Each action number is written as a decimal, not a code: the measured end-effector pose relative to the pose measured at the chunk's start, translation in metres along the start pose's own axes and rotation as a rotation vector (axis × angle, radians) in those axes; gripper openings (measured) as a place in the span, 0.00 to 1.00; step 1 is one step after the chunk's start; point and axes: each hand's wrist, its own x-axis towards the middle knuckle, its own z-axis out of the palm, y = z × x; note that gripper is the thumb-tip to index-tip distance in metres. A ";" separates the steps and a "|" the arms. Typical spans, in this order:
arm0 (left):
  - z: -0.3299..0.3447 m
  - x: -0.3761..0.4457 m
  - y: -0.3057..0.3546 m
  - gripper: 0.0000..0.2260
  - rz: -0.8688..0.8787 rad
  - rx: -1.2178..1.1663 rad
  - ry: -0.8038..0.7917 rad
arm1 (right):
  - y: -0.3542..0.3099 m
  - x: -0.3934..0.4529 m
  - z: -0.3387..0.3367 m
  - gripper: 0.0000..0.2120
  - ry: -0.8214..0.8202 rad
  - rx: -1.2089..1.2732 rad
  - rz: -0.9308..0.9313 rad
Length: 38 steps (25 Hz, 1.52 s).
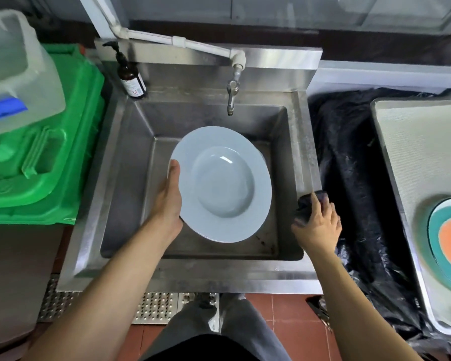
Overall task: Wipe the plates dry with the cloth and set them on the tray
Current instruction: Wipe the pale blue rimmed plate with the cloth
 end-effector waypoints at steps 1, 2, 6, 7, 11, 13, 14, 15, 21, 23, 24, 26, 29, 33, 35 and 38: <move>0.001 -0.002 0.002 0.12 0.003 -0.007 -0.002 | 0.011 0.003 0.002 0.39 -0.058 -0.001 -0.024; 0.002 -0.005 0.003 0.12 -0.002 -0.005 -0.003 | 0.021 0.006 0.004 0.35 -0.080 0.030 -0.067; 0.007 -0.016 0.006 0.17 0.004 0.021 -0.005 | 0.026 0.007 -0.002 0.20 0.141 0.306 -0.185; 0.010 -0.018 0.006 0.20 0.030 0.045 -0.004 | 0.021 0.007 -0.009 0.17 0.184 0.418 -0.135; 0.015 -0.031 0.016 0.24 0.214 0.199 -0.040 | -0.022 0.010 -0.045 0.17 0.182 0.731 -0.084; 0.017 -0.037 0.025 0.17 0.314 0.286 -0.095 | -0.050 0.008 -0.060 0.14 0.155 0.835 -0.128; 0.017 -0.038 0.029 0.17 0.343 0.310 -0.108 | -0.065 0.004 -0.064 0.13 0.138 0.882 -0.154; 0.016 -0.039 0.033 0.16 0.362 0.323 -0.114 | -0.077 0.000 -0.067 0.12 0.121 0.907 -0.177; 0.004 -0.040 0.053 0.10 0.330 0.294 -0.143 | -0.130 -0.025 -0.071 0.11 0.142 1.113 -0.068; -0.001 -0.039 0.056 0.10 0.248 0.203 -0.141 | -0.147 -0.031 -0.077 0.07 0.207 1.271 -0.052; -0.004 -0.037 0.057 0.10 0.211 0.158 -0.147 | -0.157 -0.032 -0.080 0.05 0.236 1.335 -0.074; -0.003 -0.040 0.057 0.11 0.184 0.115 -0.181 | -0.178 -0.036 -0.086 0.04 0.260 1.402 -0.148; 0.003 -0.053 0.064 0.11 0.209 0.124 -0.275 | -0.201 -0.045 -0.083 0.11 0.178 1.338 -0.223; 0.013 -0.059 0.077 0.12 0.289 0.145 -0.304 | -0.217 -0.059 -0.078 0.26 0.046 1.299 -0.308; 0.014 -0.055 0.079 0.18 0.294 0.126 -0.285 | -0.228 -0.073 -0.074 0.27 0.033 1.215 -0.563; 0.012 -0.051 0.082 0.15 0.306 0.103 -0.246 | -0.232 -0.074 -0.072 0.25 0.088 1.075 -0.784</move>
